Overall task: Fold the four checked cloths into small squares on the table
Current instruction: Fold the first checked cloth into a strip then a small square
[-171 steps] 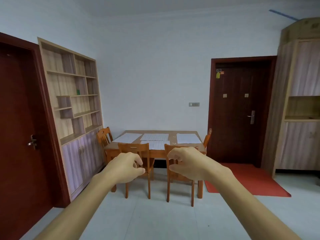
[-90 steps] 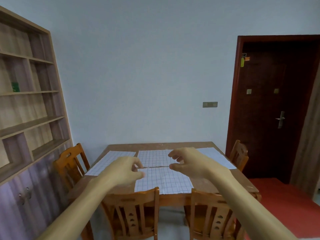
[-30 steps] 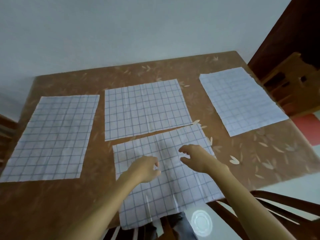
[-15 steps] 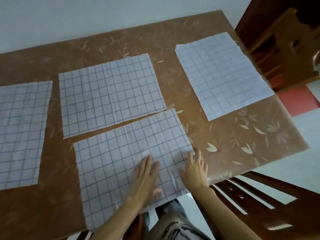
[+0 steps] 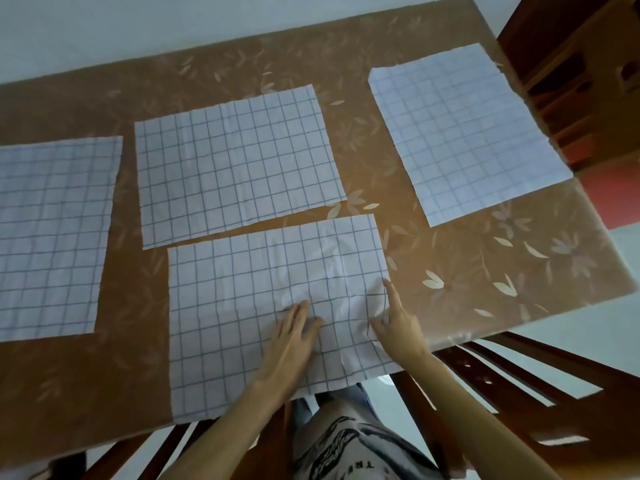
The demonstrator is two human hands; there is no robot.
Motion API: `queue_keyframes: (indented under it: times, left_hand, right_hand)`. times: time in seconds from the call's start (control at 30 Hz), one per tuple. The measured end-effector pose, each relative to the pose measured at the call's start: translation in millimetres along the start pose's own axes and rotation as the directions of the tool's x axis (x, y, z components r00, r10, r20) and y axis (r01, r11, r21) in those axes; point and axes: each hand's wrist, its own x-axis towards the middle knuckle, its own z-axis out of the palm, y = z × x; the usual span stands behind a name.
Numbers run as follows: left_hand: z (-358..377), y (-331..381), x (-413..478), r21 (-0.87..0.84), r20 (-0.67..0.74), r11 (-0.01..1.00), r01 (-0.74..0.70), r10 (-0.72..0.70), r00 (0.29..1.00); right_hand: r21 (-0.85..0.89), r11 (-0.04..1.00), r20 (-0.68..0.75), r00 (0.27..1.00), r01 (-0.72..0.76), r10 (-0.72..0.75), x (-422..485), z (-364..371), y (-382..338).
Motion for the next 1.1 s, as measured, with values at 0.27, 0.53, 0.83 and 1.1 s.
queue_keyframes:
  times: [0.27, 0.53, 0.83, 1.1]
  left_hand:
    - [7, -34, -54, -0.037, 0.102, 0.995, -0.088, 0.092, 0.991]
    - [19, -57, -89, 0.071, 0.015, 0.997, -0.005, 0.004, 1.000]
    - [1, -90, -123, -0.111, -0.051, 0.994, 0.017, -0.023, 0.998]
    - [-38, -156, -122, -0.205, -0.166, 0.951, 0.231, -0.266, 0.950]
  right_hand:
    - [0.058, 0.996, 0.133, 0.988, 0.067, -0.074, -33, -14, 20]
    - [0.138, 0.978, -0.093, 0.985, 0.159, -0.147, -67, -8, 17]
    - [0.169, 0.982, -0.251, 0.967, 0.088, -0.043, -62, -17, 4]
    - [0.119, 0.991, -0.389, 0.921, 0.065, -0.014, -19, -34, -8]
